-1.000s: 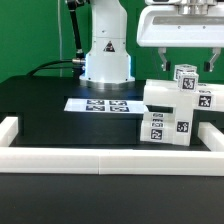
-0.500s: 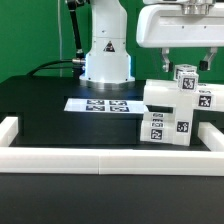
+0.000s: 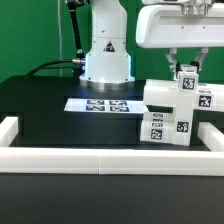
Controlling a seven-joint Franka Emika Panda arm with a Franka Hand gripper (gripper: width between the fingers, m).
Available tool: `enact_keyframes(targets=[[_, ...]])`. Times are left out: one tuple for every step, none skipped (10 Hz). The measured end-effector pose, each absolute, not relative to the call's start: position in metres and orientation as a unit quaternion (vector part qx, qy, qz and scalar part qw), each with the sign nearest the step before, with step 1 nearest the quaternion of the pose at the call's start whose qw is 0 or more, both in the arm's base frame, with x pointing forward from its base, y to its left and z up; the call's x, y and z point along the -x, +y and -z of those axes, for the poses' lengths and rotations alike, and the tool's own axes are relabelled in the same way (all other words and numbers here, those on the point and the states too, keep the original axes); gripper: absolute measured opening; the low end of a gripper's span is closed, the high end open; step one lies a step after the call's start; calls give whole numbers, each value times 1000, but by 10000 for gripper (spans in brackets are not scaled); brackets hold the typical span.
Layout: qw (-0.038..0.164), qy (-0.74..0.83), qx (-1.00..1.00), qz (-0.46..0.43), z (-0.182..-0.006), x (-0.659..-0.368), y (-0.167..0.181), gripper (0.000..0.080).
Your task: Assemble chair
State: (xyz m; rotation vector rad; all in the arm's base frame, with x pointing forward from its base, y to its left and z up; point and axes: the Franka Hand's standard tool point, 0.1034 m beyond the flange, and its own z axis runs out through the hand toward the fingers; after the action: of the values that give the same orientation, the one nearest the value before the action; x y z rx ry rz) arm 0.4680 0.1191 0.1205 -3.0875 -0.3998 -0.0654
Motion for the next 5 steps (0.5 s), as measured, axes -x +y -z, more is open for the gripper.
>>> enact_keyframes(targets=[[14,-118,993,21,-120,-468,119,284],[14,-118,993,21,-120,-468,119,284],[15,-74,997,20,-120,-468,119,284],[16,-27,999,19,-120,-468,120,284],[17,1,1000,19,-120,-468,120,284]])
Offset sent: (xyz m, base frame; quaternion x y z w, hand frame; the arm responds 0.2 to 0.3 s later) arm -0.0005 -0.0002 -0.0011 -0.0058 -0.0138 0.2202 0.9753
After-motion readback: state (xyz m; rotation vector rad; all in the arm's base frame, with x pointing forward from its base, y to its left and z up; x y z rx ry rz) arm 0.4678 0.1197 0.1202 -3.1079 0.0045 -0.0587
